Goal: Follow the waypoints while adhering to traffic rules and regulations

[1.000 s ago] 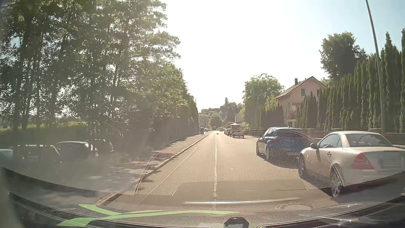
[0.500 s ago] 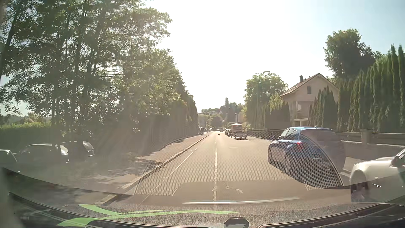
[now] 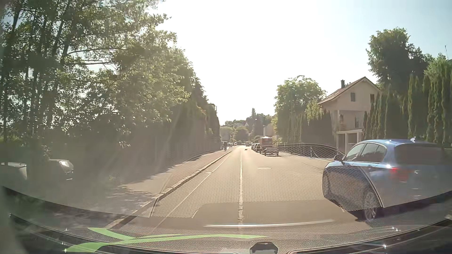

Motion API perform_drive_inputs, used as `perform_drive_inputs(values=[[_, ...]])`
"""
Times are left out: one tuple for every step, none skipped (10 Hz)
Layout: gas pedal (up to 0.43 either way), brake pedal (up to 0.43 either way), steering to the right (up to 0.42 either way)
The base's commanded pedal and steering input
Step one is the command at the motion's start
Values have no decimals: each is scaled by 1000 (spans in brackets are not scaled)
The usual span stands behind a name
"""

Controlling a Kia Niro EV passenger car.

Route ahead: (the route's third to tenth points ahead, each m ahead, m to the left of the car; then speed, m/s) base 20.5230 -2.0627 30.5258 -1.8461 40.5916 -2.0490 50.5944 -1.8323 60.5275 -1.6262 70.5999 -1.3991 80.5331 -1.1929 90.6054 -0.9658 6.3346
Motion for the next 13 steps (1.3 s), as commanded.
perform_drive_inputs(values=[[47,0,-2],[47,0,-2],[47,0,-2],[47,0,-2],[59,0,-2],[59,0,-2],[59,0,-2],[59,0,-2],[59,0,-2],[59,0,-2],[59,0,-2],[59,0,-2],[59,0,-2]])
